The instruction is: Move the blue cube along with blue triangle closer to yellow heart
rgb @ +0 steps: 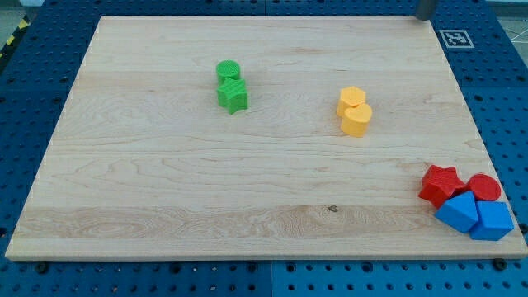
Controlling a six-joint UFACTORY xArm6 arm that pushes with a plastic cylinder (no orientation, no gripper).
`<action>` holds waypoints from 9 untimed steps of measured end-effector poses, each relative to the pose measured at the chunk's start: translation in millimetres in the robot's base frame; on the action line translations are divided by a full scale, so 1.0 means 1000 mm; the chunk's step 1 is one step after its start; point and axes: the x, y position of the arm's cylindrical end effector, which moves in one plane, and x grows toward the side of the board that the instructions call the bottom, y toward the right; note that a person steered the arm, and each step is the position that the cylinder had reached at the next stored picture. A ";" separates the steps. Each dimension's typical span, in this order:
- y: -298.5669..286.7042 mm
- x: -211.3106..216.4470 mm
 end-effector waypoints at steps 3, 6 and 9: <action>-0.032 0.084; -0.002 0.159; 0.083 0.252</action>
